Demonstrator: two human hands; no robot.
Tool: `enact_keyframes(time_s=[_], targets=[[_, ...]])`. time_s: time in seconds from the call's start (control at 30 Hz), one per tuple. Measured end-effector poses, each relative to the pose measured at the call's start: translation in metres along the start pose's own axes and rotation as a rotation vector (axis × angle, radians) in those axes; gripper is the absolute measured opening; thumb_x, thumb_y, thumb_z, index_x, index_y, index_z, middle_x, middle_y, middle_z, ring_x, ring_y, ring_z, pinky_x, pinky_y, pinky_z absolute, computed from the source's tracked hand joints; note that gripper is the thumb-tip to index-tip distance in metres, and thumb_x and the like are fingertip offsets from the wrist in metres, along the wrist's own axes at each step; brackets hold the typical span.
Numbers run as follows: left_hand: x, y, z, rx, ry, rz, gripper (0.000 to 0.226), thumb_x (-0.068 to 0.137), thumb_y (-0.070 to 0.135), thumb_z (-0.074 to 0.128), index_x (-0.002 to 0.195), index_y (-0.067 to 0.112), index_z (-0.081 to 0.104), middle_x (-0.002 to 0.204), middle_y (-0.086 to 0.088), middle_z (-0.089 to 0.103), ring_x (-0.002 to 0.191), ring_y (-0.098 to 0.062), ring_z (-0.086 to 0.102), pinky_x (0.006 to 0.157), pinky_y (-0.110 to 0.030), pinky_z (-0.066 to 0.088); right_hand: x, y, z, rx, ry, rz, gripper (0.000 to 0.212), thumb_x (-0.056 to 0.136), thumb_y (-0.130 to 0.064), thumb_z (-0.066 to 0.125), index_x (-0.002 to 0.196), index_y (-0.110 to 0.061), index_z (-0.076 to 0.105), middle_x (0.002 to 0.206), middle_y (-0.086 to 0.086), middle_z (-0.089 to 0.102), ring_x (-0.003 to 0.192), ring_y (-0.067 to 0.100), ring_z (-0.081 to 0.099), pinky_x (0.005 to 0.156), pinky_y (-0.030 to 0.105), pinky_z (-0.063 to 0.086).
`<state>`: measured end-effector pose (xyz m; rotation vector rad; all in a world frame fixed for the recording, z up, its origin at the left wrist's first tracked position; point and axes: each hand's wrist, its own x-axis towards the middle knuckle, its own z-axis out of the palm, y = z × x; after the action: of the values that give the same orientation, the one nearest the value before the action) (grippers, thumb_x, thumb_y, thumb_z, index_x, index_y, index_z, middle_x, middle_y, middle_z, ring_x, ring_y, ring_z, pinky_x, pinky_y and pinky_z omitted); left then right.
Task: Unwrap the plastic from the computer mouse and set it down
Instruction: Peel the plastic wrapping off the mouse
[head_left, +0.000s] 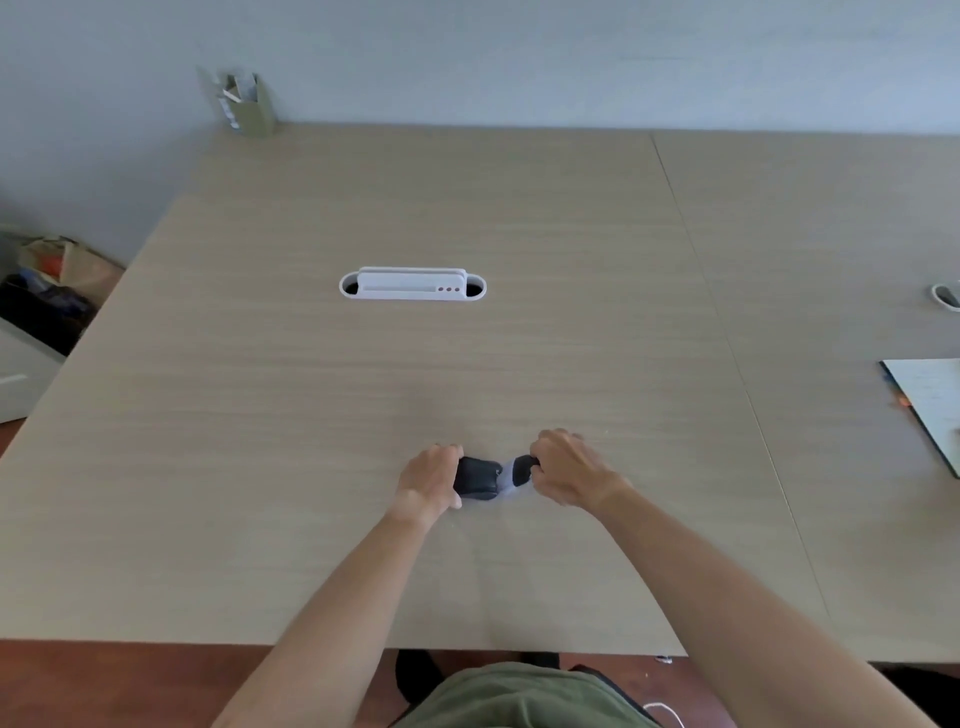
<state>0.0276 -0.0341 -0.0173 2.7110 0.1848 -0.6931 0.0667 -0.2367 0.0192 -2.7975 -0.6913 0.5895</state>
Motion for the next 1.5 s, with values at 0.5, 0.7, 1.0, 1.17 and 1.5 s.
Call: enact_keyframes(time_s=[0.5, 0.7, 1.0, 1.17, 1.5], targets=[[-0.005, 0.006, -0.002, 0.189, 0.081, 0.083, 0.05, 0.078, -0.007, 0.059, 0.121, 0.018, 0.056, 0.113, -0.009, 0.062, 0.1, -0.033, 0.064, 0.073, -0.035, 0.046, 0.004, 0.001, 0.0, -0.126, -0.04, -0.07, 0.015, 0.079, -0.006, 0.047, 0.083, -0.003, 0.061, 0.098, 0.013, 0.06, 0.093, 0.03, 0.054, 0.083, 0.035, 0.042], [-0.005, 0.006, 0.006, 0.111, -0.021, 0.033, 0.075, 0.076, 0.013, 0.067, 0.143, 0.026, 0.035, 0.131, -0.007, 0.043, 0.112, -0.033, 0.055, 0.092, -0.041, 0.049, 0.012, -0.022, 0.004, 0.143, -0.05, -0.1, 0.02, 0.086, -0.014, 0.045, 0.077, -0.003, 0.058, 0.09, 0.009, 0.055, 0.089, 0.029, 0.052, 0.076, 0.035, 0.041], [-0.005, 0.008, 0.013, -0.109, -0.032, -0.044, 0.088, 0.07, 0.047, 0.075, 0.145, 0.03, 0.033, 0.129, -0.011, 0.035, 0.119, -0.036, 0.045, 0.096, -0.04, 0.047, 0.006, -0.004, 0.003, 0.066, -0.017, -0.021, 0.017, 0.087, -0.011, 0.045, 0.076, -0.003, 0.056, 0.095, 0.012, 0.057, 0.088, 0.029, 0.052, 0.075, 0.03, 0.033], [-0.002, 0.011, 0.007, -0.08, -0.017, -0.02, 0.086, 0.064, 0.038, 0.083, 0.136, 0.018, 0.04, 0.122, -0.009, 0.046, 0.112, -0.033, 0.053, 0.092, -0.04, 0.048, 0.021, -0.023, -0.002, 0.257, -0.022, -0.014, 0.021, 0.085, -0.015, 0.046, 0.075, -0.001, 0.058, 0.088, 0.012, 0.057, 0.078, 0.03, 0.053, 0.069, 0.037, 0.043], [0.005, 0.01, 0.004, -0.058, -0.039, 0.057, 0.077, 0.059, 0.025, 0.086, 0.126, 0.011, 0.051, 0.127, -0.006, 0.05, 0.115, -0.029, 0.053, 0.093, -0.037, 0.048, 0.011, 0.007, 0.008, 0.185, -0.083, 0.094, 0.016, 0.079, -0.013, 0.048, 0.071, -0.002, 0.055, 0.086, 0.012, 0.058, 0.075, 0.032, 0.055, 0.062, 0.035, 0.04]])
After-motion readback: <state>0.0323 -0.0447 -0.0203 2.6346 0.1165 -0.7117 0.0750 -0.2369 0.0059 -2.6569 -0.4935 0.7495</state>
